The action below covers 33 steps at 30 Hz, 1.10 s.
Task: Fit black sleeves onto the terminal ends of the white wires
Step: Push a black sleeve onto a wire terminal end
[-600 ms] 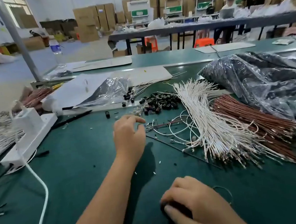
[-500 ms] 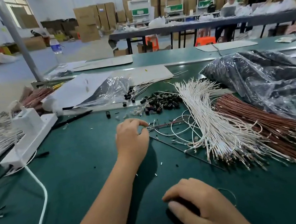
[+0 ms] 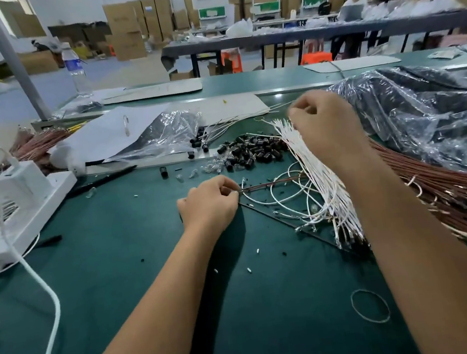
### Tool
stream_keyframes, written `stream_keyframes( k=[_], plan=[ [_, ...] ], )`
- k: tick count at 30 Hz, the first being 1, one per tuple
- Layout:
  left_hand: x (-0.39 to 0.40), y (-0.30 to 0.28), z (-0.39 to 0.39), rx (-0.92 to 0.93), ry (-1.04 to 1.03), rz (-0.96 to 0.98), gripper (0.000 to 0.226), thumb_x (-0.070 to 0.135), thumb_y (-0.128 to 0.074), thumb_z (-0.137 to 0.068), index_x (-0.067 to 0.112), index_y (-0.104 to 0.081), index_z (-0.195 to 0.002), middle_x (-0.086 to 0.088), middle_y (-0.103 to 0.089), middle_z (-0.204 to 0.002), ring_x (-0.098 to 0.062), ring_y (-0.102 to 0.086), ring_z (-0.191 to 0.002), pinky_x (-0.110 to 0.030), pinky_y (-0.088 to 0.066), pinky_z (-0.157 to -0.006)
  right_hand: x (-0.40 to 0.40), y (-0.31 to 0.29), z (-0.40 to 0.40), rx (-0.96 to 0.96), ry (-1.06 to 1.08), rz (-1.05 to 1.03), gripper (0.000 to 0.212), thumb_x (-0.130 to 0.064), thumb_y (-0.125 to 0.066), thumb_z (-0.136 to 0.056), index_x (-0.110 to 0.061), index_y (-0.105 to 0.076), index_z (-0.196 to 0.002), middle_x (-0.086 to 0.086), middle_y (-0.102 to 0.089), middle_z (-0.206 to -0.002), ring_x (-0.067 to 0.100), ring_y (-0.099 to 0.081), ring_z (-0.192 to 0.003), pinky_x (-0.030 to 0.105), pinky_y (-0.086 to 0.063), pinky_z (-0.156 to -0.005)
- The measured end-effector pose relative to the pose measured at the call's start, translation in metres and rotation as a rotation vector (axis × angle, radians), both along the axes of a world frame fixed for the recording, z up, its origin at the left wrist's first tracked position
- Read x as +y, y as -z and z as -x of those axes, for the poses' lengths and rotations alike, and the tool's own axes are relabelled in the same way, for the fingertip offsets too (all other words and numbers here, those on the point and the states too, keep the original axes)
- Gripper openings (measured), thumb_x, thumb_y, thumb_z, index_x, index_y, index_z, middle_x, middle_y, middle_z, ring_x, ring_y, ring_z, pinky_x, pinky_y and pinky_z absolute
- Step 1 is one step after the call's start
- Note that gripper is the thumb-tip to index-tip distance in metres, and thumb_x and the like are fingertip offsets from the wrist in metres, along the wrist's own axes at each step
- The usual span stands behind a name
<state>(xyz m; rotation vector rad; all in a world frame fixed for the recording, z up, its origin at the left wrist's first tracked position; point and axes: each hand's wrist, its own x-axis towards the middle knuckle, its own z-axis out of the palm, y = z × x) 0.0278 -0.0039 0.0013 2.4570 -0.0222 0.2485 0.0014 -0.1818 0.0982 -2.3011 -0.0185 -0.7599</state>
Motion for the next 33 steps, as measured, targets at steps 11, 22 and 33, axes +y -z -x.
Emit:
stream_keyframes(
  k=[11, 22, 33],
  plan=[
    [0.021, -0.008, 0.006, -0.079, 0.237, 0.678, 0.015, 0.009, -0.073, -0.082, 0.024, -0.073, -0.08, -0.001, -0.073, -0.079, -0.005, -0.064, -0.072, -0.01, -0.05, -0.068, 0.022, 0.082, -0.011, 0.185, -0.118, 0.612, 0.032, -0.013, -0.046, -0.095, -0.02, -0.064, -0.12, 0.001, -0.065, -0.115, 0.023, -0.053, -0.104, 0.037, -0.044, -0.089],
    [0.041, -0.006, -0.009, -0.105, -0.028, 0.937, 0.011, 0.018, -0.075, -0.082, 0.02, -0.07, -0.092, 0.001, -0.069, -0.086, -0.014, -0.064, -0.084, -0.022, -0.056, -0.062, 0.01, 0.072, -0.012, -0.131, 0.013, -0.202, 0.013, -0.026, -0.055, -0.097, -0.024, -0.066, -0.09, -0.006, -0.061, -0.076, 0.001, -0.051, -0.064, 0.011, -0.037, -0.056],
    [-0.004, -0.017, 0.023, -0.137, 0.57, 0.612, 0.038, 0.017, -0.047, -0.1, 0.027, -0.044, -0.136, 0.008, -0.054, -0.13, 0.0, -0.047, -0.124, -0.014, -0.039, -0.101, 0.025, 0.057, 0.0, -0.07, -0.593, -1.156, 0.023, -0.012, -0.046, -0.1, -0.008, -0.065, -0.089, 0.001, -0.063, -0.07, 0.012, -0.06, -0.065, 0.025, -0.054, -0.064]
  ],
)
